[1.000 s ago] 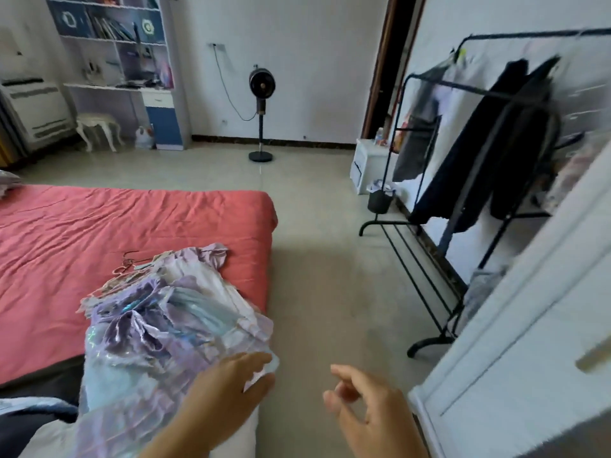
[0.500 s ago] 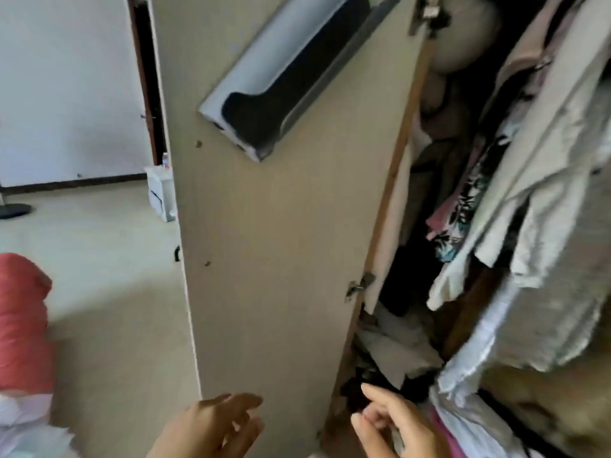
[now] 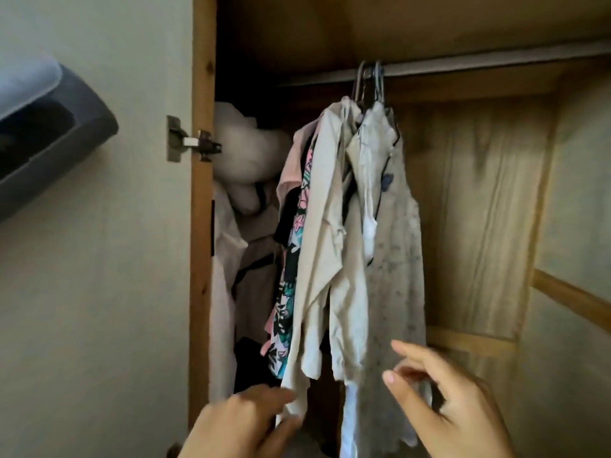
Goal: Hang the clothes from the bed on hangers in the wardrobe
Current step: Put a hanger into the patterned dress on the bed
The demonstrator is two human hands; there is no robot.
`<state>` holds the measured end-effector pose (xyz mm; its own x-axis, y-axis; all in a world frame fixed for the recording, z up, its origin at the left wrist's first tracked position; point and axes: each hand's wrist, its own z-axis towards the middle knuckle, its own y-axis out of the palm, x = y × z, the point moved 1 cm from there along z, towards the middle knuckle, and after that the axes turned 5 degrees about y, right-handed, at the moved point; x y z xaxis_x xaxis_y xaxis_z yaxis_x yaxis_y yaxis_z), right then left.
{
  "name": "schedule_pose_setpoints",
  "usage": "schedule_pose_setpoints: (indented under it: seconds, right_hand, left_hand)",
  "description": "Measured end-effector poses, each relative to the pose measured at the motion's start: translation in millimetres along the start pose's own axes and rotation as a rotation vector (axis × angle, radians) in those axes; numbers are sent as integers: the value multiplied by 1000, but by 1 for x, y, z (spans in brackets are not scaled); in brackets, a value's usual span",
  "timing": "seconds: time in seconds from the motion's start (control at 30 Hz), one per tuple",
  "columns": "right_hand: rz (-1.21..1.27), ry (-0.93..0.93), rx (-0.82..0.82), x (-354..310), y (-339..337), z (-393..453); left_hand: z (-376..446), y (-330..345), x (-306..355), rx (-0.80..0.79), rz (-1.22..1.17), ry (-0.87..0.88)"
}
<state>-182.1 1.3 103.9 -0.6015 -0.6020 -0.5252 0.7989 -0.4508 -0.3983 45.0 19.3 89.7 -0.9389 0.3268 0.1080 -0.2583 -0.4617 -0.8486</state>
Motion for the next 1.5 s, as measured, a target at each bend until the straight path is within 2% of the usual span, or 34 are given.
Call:
schedule_pose_setpoints:
  seconds: [0.07,0.2,0.3,0.5,0.6,0.7,0.93,1.07,1.37,1.5]
  right_hand:
    - [-43,-22,42,8,-3,42]
    - [-54,-116,112,20,-5,125]
    - [-42,-130,233,28,-9,182]
    - [-96,-168,315,38,-15,276]
    - [-108,-181,325,42,-13,312]
    - [-92,-202,322,47,-9,345]
    - [-67,-205,286,71,-2,394]
    - [-58,-220,277,86,-4,410]
    - [18,-264,332,99,-16,433]
    - [5,-313,272,106,-10,423]
  left_hand:
    - [47,-10,7,51,-99,73]
    - [148,-35,19,202,-42,302]
    - [210,-56,28,292,-14,390]
    - [318,-106,55,475,79,523]
    - [364,-125,57,542,296,443]
    - [396,-133,52,500,504,261]
    - [437,-126,49,435,682,-12]
    - [448,-125,47,434,657,-20]
    - [431,-145,40,556,662,2]
    - [392,-137,11,720,557,197]
